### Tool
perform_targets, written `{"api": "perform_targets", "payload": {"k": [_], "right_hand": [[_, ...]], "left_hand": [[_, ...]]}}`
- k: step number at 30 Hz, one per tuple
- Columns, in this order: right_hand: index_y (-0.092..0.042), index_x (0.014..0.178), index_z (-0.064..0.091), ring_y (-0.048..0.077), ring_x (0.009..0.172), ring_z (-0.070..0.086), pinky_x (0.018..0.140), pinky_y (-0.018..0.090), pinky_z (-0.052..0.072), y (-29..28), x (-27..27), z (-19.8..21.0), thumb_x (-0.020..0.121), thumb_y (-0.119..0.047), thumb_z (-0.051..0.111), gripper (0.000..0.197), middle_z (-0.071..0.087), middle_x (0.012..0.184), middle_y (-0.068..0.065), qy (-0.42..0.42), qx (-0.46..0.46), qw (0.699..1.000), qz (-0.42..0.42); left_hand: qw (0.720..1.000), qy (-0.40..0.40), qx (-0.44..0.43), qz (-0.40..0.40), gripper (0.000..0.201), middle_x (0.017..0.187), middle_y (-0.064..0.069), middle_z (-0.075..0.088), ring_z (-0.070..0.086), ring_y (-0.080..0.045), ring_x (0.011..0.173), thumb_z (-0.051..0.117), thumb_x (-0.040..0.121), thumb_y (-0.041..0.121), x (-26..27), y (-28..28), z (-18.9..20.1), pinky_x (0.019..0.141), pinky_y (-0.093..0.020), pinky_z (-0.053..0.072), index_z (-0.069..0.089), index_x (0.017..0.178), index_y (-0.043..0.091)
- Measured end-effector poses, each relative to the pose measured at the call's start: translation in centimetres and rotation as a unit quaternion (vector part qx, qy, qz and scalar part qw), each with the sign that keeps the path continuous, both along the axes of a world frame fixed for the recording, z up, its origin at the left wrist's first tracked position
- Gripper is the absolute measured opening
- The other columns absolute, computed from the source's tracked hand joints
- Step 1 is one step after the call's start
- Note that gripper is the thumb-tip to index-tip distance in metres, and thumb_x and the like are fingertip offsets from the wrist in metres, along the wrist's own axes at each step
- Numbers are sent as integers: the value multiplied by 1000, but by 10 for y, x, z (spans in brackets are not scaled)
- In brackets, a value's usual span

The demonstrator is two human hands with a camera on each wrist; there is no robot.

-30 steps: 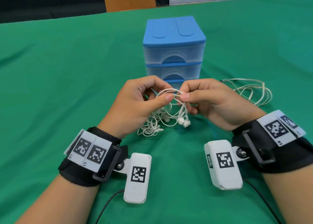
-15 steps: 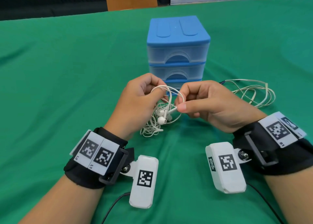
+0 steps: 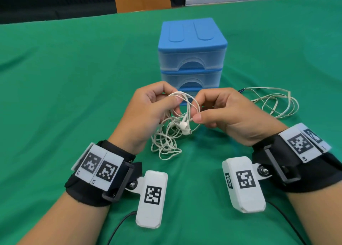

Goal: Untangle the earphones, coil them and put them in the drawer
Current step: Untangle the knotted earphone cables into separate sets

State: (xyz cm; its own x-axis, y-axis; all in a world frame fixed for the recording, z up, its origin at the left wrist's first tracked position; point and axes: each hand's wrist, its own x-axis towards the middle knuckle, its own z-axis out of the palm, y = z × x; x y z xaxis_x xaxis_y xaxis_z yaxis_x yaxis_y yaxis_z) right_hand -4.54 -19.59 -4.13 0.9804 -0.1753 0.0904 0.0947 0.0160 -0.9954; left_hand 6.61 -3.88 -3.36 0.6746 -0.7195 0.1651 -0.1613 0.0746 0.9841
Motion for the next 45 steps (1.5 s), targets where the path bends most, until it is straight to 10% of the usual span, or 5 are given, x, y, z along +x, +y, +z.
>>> {"api": "perform_targets", "payload": {"k": [7,13,26,32,45], "right_hand": [[-5,81,77,52,78,46,70,62,35,2,-4,5,76,-15,75,11,63,84,26,-52,-43,997,44],[12,82,66,24,63,49,61,36,30,1,-5,6,80,-6,65,18,70,78,12,-8,6,999,53],[-3,105,66,22,52,55,54,28,35,5,-1,1,91,-1,59,16,69,85,17,-32,16,998,45],[-6,90,73,19,56,53,54,25,36,6,2,1,78,-5,75,12,69,79,15,-46,-19,999,-14],[-20,81,48,10,60,61,60,23,33,-1,7,-1,84,0,70,30,71,76,4,-31,128,978,-163]], "left_hand": [[996,3,76,47,12,51,-11,54,40,-17,42,64,90,3,0,-3,-4,39,-17,28,63,82,13],[996,-41,64,39,15,50,-11,57,42,-20,43,61,89,4,-5,-4,-4,43,-21,31,62,81,17],[997,-52,45,40,10,55,-25,49,37,-23,51,68,79,23,-6,-3,-1,44,-40,28,62,78,15],[995,-51,74,38,7,50,2,59,46,-11,37,65,88,0,-5,-3,-3,39,-18,32,63,91,6],[990,-80,110,-41,9,57,1,52,41,-10,49,71,87,-1,-2,-4,-9,46,-19,33,63,88,4]]}}
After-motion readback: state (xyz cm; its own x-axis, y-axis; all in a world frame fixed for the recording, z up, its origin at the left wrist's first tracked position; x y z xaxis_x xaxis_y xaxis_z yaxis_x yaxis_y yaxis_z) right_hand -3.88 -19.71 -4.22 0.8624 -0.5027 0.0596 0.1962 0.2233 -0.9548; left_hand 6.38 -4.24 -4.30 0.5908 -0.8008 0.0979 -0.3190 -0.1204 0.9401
